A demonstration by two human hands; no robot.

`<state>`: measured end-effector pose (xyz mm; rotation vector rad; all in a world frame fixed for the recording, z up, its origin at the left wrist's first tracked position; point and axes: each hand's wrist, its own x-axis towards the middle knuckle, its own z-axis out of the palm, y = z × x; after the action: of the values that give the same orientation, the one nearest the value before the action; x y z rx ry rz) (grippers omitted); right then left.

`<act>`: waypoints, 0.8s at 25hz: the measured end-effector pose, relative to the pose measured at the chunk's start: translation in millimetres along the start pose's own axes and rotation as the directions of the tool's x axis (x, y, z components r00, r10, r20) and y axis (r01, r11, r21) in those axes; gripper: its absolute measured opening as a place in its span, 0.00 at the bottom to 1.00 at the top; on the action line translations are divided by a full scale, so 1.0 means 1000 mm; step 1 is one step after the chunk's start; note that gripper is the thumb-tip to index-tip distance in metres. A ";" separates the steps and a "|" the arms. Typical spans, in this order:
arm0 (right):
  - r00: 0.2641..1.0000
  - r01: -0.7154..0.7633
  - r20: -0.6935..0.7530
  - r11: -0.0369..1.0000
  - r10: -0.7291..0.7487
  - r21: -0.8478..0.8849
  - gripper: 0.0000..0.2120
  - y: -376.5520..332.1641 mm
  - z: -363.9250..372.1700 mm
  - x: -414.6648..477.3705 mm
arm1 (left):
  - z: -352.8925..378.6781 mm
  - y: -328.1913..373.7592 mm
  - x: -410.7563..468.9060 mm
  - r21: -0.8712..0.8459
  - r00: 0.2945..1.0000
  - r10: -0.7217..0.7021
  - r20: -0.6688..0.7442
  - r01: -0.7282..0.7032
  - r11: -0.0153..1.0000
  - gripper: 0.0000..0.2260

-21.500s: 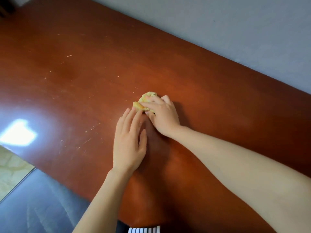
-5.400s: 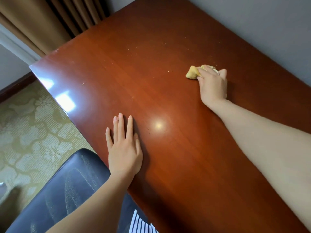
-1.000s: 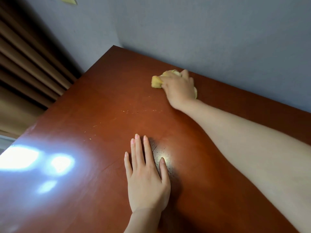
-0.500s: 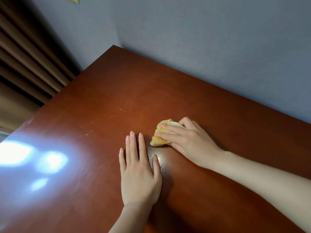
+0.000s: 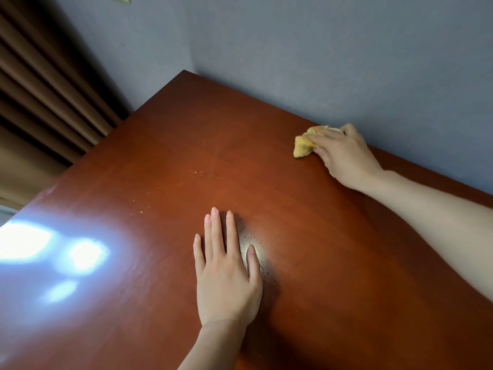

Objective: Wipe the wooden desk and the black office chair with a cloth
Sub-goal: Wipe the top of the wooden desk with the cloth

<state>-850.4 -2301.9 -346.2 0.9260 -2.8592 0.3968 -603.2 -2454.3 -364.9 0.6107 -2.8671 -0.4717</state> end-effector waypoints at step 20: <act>0.952 0.284 0.050 0.932 -0.302 0.225 0.21 -0.085 -0.008 -0.138 | -0.001 -0.003 0.001 -0.011 1.000 -0.015 0.014 0.015 1.000 0.29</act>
<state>-688.5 -2288.2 -346.0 1.4176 -2.7235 0.6563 -603.0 -2457.4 -364.4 0.6305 -2.8731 -0.4958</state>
